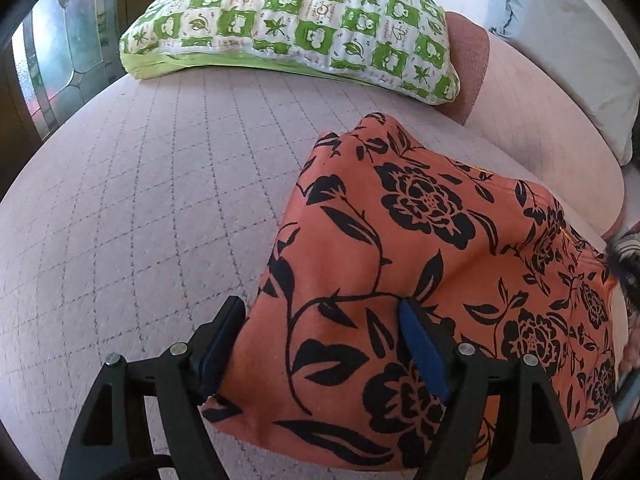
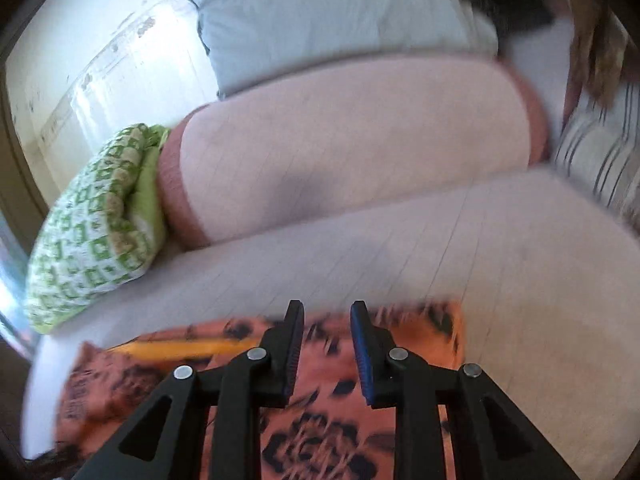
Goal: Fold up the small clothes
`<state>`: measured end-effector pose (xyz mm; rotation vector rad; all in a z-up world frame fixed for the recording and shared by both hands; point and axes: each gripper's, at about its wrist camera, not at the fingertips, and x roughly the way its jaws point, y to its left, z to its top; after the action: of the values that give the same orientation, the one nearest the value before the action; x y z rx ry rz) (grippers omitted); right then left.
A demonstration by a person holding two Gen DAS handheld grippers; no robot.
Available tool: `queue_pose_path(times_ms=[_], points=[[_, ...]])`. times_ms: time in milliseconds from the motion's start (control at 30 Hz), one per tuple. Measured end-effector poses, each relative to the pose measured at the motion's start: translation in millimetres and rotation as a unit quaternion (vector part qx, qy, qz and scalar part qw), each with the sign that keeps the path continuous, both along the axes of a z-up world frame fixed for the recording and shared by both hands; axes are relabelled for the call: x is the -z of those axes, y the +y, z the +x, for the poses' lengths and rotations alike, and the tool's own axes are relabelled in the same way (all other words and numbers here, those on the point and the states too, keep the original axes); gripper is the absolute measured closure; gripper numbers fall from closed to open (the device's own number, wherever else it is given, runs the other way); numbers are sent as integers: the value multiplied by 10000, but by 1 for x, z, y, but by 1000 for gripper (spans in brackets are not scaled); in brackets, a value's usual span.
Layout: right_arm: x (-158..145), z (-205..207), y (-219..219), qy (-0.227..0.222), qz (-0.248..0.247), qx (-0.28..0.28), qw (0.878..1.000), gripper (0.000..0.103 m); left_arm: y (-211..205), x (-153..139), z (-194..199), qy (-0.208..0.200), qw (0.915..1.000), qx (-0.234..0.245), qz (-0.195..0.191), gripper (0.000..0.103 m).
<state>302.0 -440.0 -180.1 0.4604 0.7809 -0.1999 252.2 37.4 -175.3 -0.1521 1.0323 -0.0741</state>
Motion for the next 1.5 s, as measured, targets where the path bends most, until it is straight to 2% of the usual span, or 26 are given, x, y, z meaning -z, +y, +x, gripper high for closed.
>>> queue_pose_path(times_ms=[33, 67, 100, 167, 267, 333, 400, 433, 533, 633, 700, 800, 933, 967, 1033, 1100, 1267, 1333, 1367, 1433, 1467, 1500], points=[[15, 1, -3, 463, 274, -48, 9985, 54, 0, 0, -1, -17, 10000, -4, 8, 23], [30, -4, -9, 792, 386, 179, 9959, 48, 1, 0, -1, -27, 10000, -4, 9, 23], [38, -13, -15, 871, 467, 421, 9942, 48, 2, 0, -3, -42, 10000, -18, 2, 23], [40, -28, -20, 810, 607, 496, 9936, 48, 8, -3, -7, -99, 9999, -112, 16, 23], [14, -55, -16, 535, 667, 470, 9952, 48, 23, -12, -16, -245, 9990, -372, 2, 23], [2, -74, -6, 211, 1143, 311, 9927, 46, 33, -17, -23, -256, 9985, -490, -37, 23], [-2, -95, 3, 91, 1639, 218, 9862, 36, 45, -24, -35, -246, 9975, -635, -199, 23], [-2, -109, 8, 71, 1836, 170, 9828, 36, 50, -26, -41, -253, 9971, -672, -271, 23], [8, -153, 22, 177, 2187, 173, 9755, 36, 61, -25, -59, -153, 9962, -745, -416, 23], [22, -187, 31, 301, 2643, 285, 9635, 36, 70, -13, -76, 147, 9935, -748, -840, 23], [32, -199, 40, 404, 2762, 379, 9595, 35, 72, -5, -80, 358, 9906, -722, -1106, 23], [49, -217, 38, 625, 2944, 594, 9518, 35, 67, -7, -82, 236, 9887, -651, -1331, 23], [63, -217, 28, 607, 3095, 971, 9440, 35, 57, -2, -70, 314, 9832, -531, -1718, 22], [66, -218, 23, 612, 3124, 1056, 9421, 35, 54, 0, -66, 323, 9826, -516, -1754, 17], [80, -214, 15, 600, 3391, 1265, 9303, 35, 47, -1, -56, 163, 9821, -508, -1804, 16], [84, -209, 8, 437, 3517, 1376, 9249, 35, 43, 2, -45, 136, 9778, -496, -2031, 17], [88, -190, 0, 27, 3542, 1557, 9221, 33, 39, 5, -28, -182, 9703, -705, -2306, 17], [87, -186, -1, -114, 3494, 1592, 9233, 33, 32, 8, -23, -284, 9725, -685, -2208, 33], [86, -186, 0, -168, 3453, 1607, 9245, 33, 29, 10, -21, -288, 9759, -672, -2058, 51], [85, -182, 0, -197, 3337, 1591, 9290, 35, 25, 13, -20, -351, 9796, -597, -1888, 59], [84, -180, 0, -188, 3214, 1581, 9335, 44, 23, 12, -20, -397, 9788, -558, -1932, 67], [83, -179, 0, -131, 3050, 1572, 9392, 71, 22, 11, -20, -419, 9783, -523, -1961, 70]])
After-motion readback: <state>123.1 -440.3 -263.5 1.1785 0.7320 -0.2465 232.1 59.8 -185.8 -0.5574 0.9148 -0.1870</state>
